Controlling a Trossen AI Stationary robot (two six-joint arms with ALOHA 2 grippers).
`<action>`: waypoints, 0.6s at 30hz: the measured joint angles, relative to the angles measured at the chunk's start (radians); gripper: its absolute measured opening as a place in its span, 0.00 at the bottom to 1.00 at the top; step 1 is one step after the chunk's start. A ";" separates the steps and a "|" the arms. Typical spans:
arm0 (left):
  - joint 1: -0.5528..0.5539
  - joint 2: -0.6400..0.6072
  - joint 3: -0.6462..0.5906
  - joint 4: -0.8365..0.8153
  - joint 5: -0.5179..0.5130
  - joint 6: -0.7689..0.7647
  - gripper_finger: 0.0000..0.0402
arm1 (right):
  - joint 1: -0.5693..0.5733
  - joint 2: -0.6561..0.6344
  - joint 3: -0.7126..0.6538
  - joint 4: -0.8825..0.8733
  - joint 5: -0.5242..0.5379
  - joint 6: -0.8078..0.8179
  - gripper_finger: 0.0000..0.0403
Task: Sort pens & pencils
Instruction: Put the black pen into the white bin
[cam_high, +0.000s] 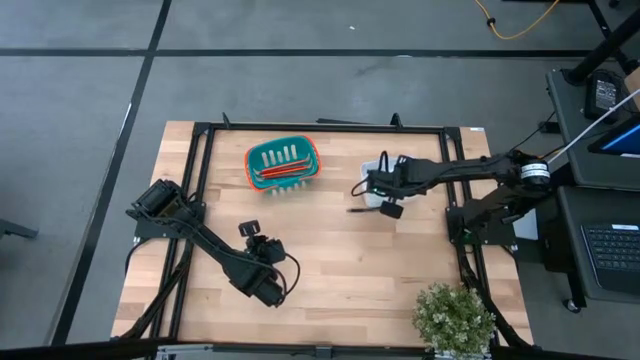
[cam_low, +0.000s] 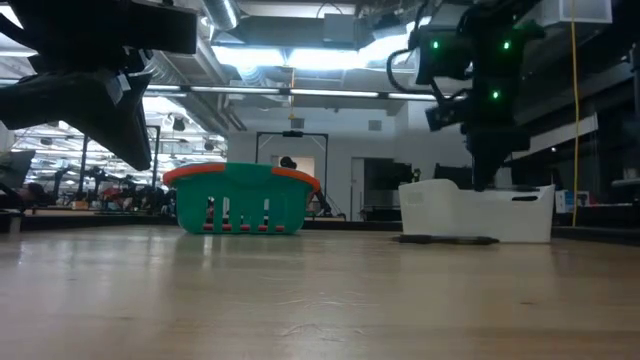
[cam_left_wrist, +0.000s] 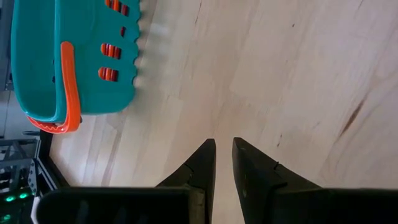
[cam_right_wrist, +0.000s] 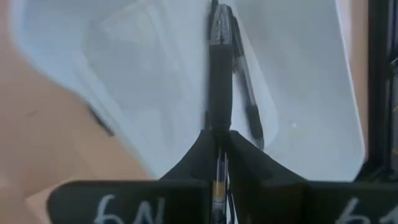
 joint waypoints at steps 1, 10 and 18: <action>0.001 0.000 0.000 0.000 0.000 0.000 0.12 | -0.008 0.000 -0.011 0.017 -0.001 -0.005 0.07; 0.024 0.000 0.000 0.006 0.000 0.000 0.12 | -0.021 0.000 -0.016 0.099 0.044 -0.041 0.28; 0.026 0.000 0.000 0.005 0.000 0.000 0.12 | -0.022 0.000 -0.012 0.090 0.069 0.003 0.40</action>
